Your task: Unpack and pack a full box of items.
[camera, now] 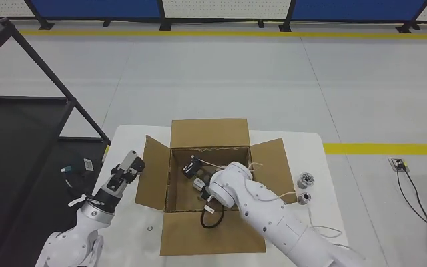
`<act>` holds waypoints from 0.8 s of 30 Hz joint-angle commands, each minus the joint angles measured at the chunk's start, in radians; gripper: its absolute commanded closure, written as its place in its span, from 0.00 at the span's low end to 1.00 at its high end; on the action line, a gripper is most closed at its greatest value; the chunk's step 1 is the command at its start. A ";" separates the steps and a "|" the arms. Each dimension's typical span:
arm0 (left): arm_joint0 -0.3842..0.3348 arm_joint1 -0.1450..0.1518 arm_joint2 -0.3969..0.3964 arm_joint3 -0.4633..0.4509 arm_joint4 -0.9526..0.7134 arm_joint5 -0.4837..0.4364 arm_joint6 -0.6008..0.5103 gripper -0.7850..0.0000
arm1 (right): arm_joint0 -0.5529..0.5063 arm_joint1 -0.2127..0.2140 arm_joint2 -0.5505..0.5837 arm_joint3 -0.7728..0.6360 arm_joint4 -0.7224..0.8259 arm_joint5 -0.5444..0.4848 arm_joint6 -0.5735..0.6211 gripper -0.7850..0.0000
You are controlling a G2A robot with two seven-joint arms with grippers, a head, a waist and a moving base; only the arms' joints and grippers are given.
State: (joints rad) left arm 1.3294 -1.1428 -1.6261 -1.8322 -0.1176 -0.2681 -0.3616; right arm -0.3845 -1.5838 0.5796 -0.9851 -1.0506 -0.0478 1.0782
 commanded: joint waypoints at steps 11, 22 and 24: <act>0.001 0.000 -0.008 0.010 -0.007 -0.006 -0.007 0.00 | 0.066 -0.101 -0.060 0.271 0.053 -0.007 -0.084 0.09; 0.001 0.001 -0.015 0.010 -0.008 -0.005 -0.009 0.00 | 0.106 -0.171 -0.075 0.447 0.087 -0.043 -0.125 0.41; 0.001 0.001 -0.015 0.011 -0.008 -0.005 -0.009 0.00 | 0.112 -0.181 -0.075 0.468 0.090 -0.051 -0.130 0.52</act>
State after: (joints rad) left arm 1.3301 -1.1419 -1.6413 -1.8216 -0.1255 -0.2729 -0.3710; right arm -0.2750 -1.7604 0.5044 -0.5282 -0.9624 -0.0949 0.9504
